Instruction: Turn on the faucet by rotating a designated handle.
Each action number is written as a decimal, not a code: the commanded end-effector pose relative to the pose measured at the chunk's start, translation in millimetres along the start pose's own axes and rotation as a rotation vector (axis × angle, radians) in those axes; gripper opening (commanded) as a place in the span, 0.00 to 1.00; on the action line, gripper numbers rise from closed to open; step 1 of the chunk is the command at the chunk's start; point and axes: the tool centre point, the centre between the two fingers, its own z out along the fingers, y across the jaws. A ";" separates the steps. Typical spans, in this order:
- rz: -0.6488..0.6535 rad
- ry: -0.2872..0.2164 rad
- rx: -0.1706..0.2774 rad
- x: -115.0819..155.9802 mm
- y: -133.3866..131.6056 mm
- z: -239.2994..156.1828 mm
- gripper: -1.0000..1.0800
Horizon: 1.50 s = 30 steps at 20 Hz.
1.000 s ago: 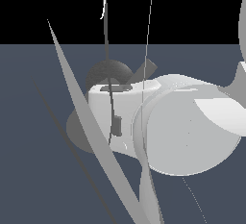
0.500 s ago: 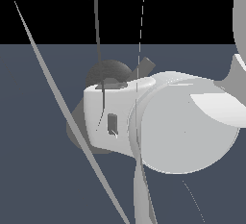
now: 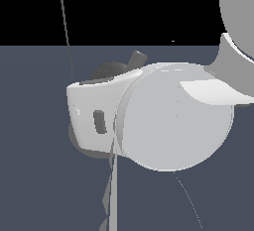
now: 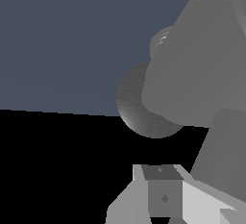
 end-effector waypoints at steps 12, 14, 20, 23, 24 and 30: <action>0.060 -0.133 0.069 -57.3 27.8 0.6 0.00; 0.060 -0.140 0.069 -62.0 31.5 0.4 0.00; -0.093 0.004 -0.105 -12.3 45.6 -0.7 0.00; -0.083 -0.006 -0.094 -16.0 49.4 -0.4 0.00; -0.080 -0.009 -0.090 -17.2 50.7 -0.3 0.00; -0.060 -0.028 -0.067 -24.8 58.1 0.2 0.00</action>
